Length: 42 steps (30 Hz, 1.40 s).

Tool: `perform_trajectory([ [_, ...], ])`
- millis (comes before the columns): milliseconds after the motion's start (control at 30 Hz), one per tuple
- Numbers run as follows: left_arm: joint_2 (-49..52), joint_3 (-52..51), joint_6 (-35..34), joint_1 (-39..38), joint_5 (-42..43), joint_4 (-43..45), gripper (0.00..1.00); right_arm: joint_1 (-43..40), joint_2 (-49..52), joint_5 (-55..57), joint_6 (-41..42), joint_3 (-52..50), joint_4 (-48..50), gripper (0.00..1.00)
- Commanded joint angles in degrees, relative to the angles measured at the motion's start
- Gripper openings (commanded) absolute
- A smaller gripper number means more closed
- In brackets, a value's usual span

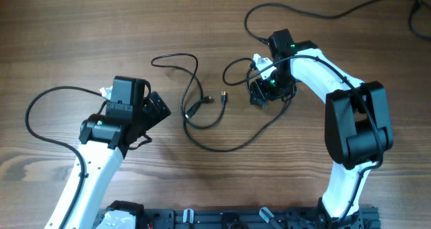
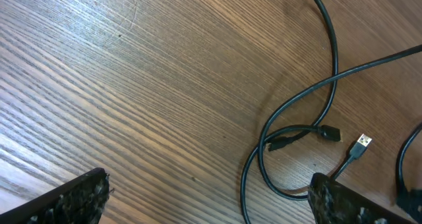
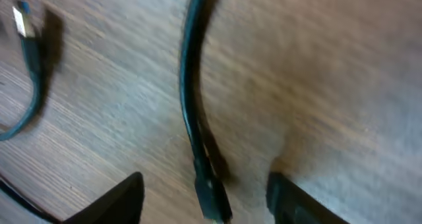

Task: Untangle cables

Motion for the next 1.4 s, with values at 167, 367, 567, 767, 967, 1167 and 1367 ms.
perform_trajectory([
  [167, 0.5, -0.1, 3.2, 0.1, 0.2, 0.1, 0.99, 1.2, 1.3, 1.3, 0.3, -0.3, 1.1, 0.2],
  [367, 0.5, -0.1, 4.7, 0.1, 0.3, 0.1, 1.0, 2.5, 1.2, -0.1, 0.3, -0.2, 3.1, 0.04],
  [567, 0.7, -0.1, 17.9, 0.1, 7.6, 0.0, 0.98, 1.1, 0.3, -9.2, 0.3, 4.2, 2.4, 0.04],
  [767, 4.2, -0.5, 25.4, -3.4, 9.0, 0.0, 0.98, -0.3, -4.4, -13.0, 2.1, 6.8, 2.8, 0.04],
  [967, 12.9, -0.5, 19.3, -10.6, 9.2, 0.8, 0.95, -3.1, -8.4, -11.5, 5.1, 6.9, 3.7, 0.05],
  [1167, 18.1, -0.5, 9.0, -14.9, 4.0, 1.2, 0.95, -3.8, -8.7, -11.5, 5.1, 6.9, 4.0, 0.04],
  [1367, 24.4, -0.8, 6.3, -15.3, 3.6, 2.4, 0.89, -3.8, -8.7, -11.5, 5.0, 6.9, 4.9, 0.04],
])
